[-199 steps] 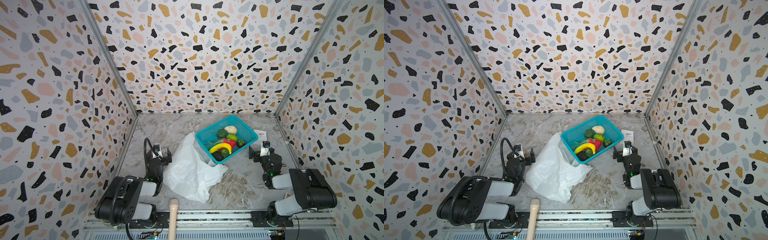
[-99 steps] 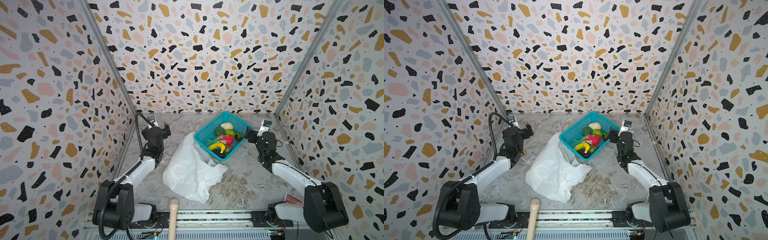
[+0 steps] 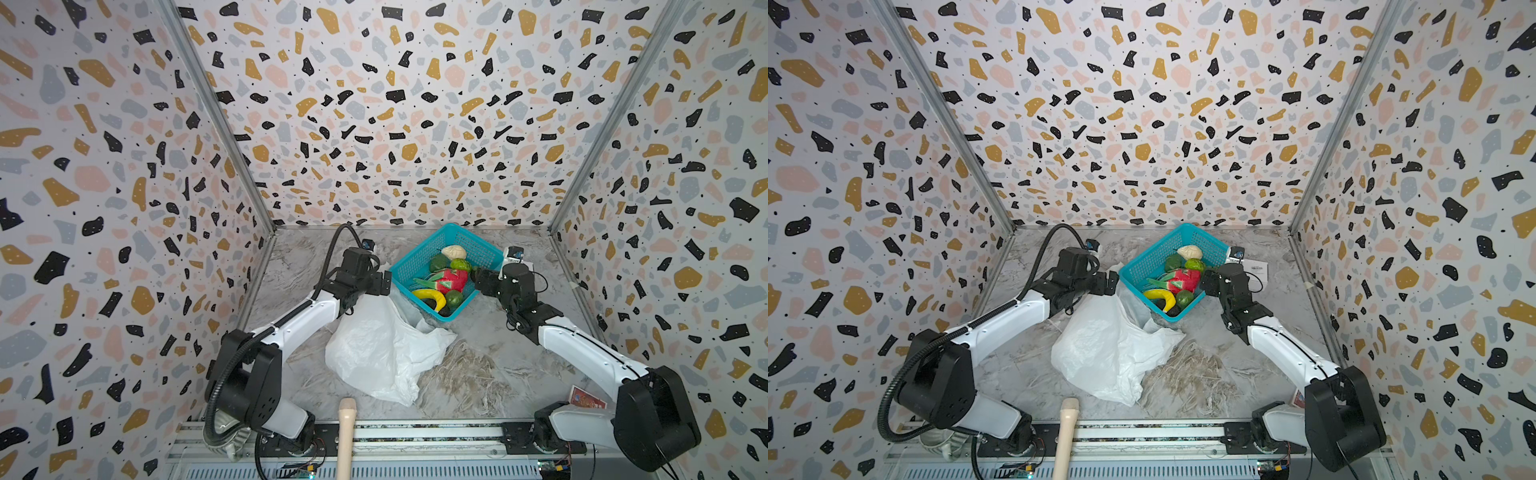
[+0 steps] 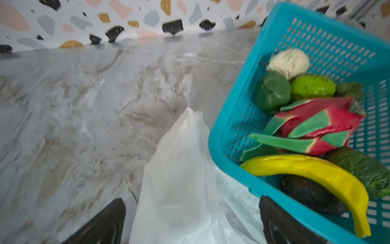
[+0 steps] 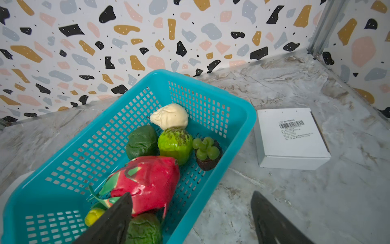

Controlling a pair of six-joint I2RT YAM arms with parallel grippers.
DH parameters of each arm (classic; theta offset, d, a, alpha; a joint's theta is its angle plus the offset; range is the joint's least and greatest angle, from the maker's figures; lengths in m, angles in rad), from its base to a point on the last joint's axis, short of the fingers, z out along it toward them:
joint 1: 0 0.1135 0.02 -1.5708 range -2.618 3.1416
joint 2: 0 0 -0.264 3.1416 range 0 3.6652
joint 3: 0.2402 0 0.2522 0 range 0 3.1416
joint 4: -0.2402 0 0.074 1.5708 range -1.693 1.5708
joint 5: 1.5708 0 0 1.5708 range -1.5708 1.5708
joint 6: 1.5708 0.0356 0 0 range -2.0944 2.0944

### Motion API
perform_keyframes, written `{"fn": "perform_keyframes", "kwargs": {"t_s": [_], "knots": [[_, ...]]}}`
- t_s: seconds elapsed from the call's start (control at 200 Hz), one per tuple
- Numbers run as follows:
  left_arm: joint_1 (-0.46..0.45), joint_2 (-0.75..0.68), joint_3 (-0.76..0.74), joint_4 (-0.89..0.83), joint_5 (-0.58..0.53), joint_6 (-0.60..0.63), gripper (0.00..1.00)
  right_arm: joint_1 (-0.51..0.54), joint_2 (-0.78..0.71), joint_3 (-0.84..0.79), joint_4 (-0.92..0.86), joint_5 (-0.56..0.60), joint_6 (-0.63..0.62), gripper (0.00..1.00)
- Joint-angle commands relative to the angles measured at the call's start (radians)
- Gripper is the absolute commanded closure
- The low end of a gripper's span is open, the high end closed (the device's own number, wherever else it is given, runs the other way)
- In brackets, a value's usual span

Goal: Place the fruits into the plastic bag
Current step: 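Move the left gripper to the bag rim while the right gripper approaches the basket, then grasp the white bag rim with the left gripper and lift it open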

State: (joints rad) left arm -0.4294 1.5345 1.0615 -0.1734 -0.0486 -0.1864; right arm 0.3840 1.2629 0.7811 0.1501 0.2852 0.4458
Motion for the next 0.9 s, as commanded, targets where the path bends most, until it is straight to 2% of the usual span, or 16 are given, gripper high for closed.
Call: {"fn": "perform_keyframes", "kwargs": {"t_s": [0.0,0.105,0.255,0.456,0.626,0.761,0.896], "knots": [[-0.021,0.038,0.075,-0.114,-0.021,0.068,0.0,-0.013,-0.012,0.042,-0.033,0.021,-0.002,0.11],[-0.056,0.083,0.089,-0.146,-0.066,0.109,0.0,-0.03,-0.001,0.051,-0.038,0.011,0.01,0.11],[-0.061,0.149,0.141,-0.17,-0.109,0.117,0.0,-0.043,0.006,0.058,-0.036,-0.011,0.016,0.11],[-0.067,0.244,0.235,-0.221,-0.311,0.09,0.0,-0.053,0.019,0.069,-0.033,-0.025,0.02,0.11],[-0.066,0.305,0.27,-0.197,-0.271,0.105,0.0,-0.056,0.024,0.074,-0.033,-0.04,0.029,0.11],[-0.065,0.365,0.319,-0.193,-0.294,0.107,0.0,-0.056,0.024,0.072,-0.029,-0.056,0.038,0.11],[-0.062,0.404,0.341,-0.169,-0.305,0.114,0.08,-0.056,0.02,0.068,-0.026,-0.079,0.042,0.11]]}}
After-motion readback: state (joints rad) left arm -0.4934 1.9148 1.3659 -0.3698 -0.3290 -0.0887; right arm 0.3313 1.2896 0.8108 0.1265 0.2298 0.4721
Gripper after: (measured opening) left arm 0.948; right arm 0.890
